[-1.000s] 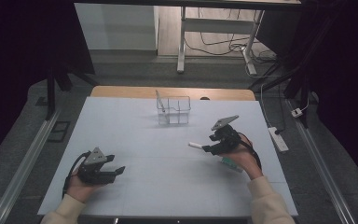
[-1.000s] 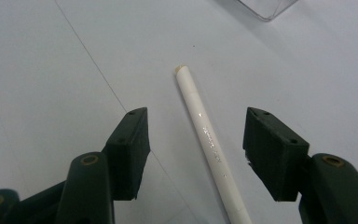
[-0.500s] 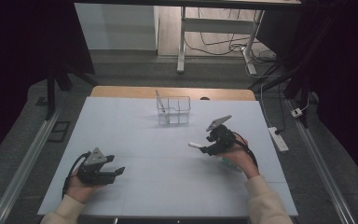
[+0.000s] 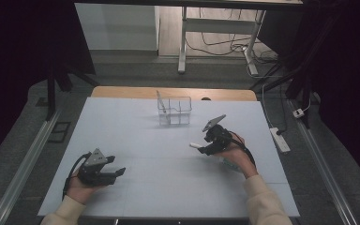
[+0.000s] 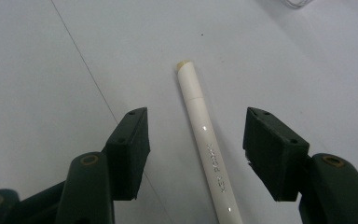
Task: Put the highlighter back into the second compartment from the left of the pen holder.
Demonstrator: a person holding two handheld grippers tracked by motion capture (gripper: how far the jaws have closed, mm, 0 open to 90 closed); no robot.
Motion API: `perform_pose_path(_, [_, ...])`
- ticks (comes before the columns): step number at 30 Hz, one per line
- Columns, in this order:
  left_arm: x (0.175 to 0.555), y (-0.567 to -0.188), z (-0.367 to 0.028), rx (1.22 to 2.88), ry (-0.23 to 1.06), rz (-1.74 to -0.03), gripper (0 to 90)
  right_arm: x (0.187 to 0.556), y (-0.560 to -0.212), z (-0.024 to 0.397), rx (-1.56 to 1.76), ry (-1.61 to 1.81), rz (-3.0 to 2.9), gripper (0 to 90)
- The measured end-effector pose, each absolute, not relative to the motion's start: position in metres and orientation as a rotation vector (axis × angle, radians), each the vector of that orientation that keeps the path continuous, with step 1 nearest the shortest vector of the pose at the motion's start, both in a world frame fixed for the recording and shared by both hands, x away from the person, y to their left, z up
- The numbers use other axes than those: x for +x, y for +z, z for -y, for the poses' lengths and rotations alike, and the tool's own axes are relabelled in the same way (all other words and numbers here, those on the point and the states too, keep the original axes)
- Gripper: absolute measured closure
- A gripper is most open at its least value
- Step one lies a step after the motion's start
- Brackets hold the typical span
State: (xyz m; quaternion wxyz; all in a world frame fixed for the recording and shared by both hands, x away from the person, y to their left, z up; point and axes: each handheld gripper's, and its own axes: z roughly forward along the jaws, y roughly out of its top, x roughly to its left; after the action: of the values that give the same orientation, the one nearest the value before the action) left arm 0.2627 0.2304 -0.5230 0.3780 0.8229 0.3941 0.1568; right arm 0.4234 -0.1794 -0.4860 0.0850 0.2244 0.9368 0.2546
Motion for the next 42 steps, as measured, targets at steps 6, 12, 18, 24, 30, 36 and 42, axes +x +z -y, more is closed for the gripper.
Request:
perform_pose_path(6, [0.263,-0.523,-0.231,2.102,0.399,-1.008,34.2,0.430,-0.494,0.172,0.639,0.716,-2.817,44.4])
perform_pose_path(12, [0.263,-0.524,-0.232,2.104,0.399,-1.009,34.2,0.435,-0.501,0.168,0.593,0.646,-2.846,52.5])
perform_pose_path(18, [0.263,-0.524,-0.232,2.104,0.398,-1.010,34.2,0.438,-0.502,0.170,0.566,0.636,-2.864,62.0])
perform_pose_path(24, [0.263,-0.525,-0.232,2.105,0.399,-1.012,34.1,0.443,-0.502,0.172,0.528,0.648,-2.907,70.9])
perform_pose_path(30, [0.263,-0.526,-0.233,2.109,0.398,-1.017,34.0,0.448,-0.502,0.175,0.474,0.658,-2.921,77.7])
perform_pose_path(36, [0.263,-0.526,-0.233,2.109,0.400,-1.018,34.1,0.449,-0.502,0.175,0.409,0.659,-2.923,78.4])
perform_pose_path(42, [0.263,-0.526,-0.233,2.113,0.399,-1.017,34.0,0.448,-0.502,0.175,0.375,0.653,-2.919,78.5])
